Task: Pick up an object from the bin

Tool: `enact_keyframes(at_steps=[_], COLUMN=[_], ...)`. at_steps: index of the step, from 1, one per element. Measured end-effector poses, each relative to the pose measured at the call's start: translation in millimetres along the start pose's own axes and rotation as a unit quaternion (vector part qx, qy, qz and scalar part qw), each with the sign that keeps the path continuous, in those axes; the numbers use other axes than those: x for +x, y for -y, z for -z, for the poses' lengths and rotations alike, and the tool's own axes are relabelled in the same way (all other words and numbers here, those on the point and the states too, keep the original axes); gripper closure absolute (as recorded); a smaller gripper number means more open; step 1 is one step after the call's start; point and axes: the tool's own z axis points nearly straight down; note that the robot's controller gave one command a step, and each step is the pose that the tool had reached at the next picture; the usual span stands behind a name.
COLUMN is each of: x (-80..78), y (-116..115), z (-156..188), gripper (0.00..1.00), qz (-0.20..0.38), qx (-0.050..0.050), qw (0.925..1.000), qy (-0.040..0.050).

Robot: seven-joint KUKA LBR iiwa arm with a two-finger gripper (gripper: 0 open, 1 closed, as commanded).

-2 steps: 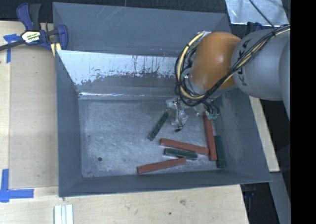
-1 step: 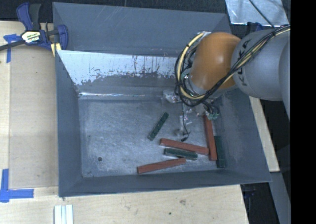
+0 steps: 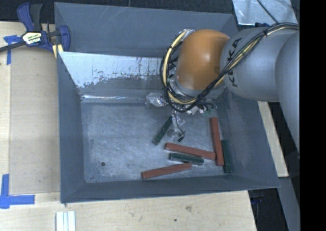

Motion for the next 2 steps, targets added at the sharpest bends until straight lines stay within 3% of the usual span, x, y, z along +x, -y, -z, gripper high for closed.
enact_keyframes(at_steps=[1, 2], x=[0.2, 8.1], y=[1.0, -27.0], z=[0.7, 156.8], gripper=[1.0, 1.0], qz=[-0.002, 0.216], qx=[0.0, 0.001], qw=[1.0, 0.9763], qy=[0.0004, 0.0011])
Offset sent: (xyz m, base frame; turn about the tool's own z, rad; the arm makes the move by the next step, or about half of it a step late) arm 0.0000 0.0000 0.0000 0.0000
